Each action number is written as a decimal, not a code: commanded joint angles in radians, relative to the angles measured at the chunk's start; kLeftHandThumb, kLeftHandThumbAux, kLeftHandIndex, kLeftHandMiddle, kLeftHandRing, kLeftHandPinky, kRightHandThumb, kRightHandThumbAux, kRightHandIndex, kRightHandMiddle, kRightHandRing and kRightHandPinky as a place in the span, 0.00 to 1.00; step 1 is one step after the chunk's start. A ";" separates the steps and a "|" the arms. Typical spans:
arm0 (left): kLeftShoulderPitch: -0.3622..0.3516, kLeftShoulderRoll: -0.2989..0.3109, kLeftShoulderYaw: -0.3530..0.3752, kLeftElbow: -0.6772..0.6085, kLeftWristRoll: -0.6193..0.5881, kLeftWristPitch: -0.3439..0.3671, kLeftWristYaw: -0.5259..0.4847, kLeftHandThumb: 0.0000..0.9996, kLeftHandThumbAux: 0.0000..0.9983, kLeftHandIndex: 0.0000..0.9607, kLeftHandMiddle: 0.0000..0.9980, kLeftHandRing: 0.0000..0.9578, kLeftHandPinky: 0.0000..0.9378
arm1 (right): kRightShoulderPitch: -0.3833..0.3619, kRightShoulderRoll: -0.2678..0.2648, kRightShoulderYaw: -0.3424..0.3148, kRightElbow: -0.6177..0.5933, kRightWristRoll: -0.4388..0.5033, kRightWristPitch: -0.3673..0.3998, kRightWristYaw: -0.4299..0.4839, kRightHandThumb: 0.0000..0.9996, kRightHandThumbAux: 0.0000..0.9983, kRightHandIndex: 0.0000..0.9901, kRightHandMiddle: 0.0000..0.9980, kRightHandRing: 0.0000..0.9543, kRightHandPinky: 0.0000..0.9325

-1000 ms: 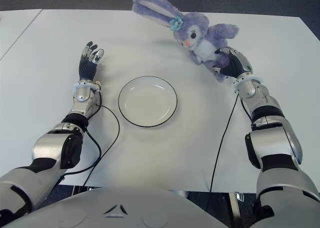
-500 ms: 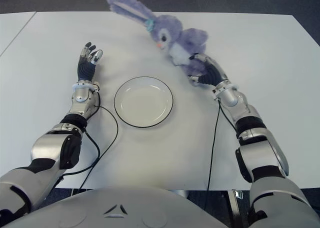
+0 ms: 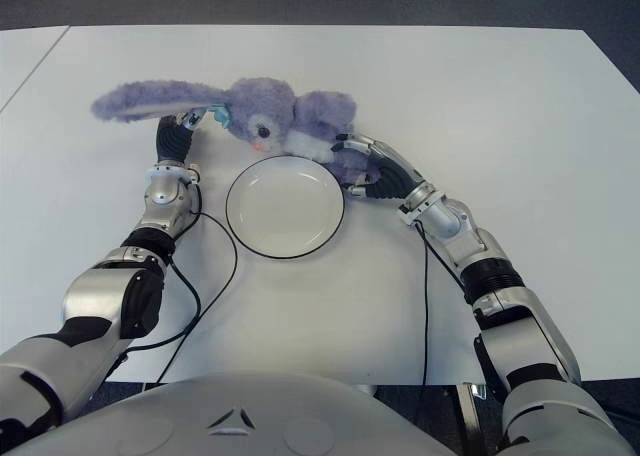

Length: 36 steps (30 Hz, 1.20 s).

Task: Put the doll into the plate.

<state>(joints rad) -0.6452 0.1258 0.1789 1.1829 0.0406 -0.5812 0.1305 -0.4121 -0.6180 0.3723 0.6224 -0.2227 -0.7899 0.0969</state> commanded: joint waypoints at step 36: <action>0.235 -0.079 -0.016 0.158 0.021 0.101 -0.001 0.00 0.46 0.07 0.14 0.15 0.12 | 0.231 0.014 0.050 -0.211 -0.042 0.187 0.127 0.29 0.93 0.31 0.30 0.33 0.41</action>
<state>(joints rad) -0.6470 0.1221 0.1782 1.1829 0.0412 -0.5816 0.1306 -0.2723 -0.6207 0.3613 0.3557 -0.1621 -0.6567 0.1449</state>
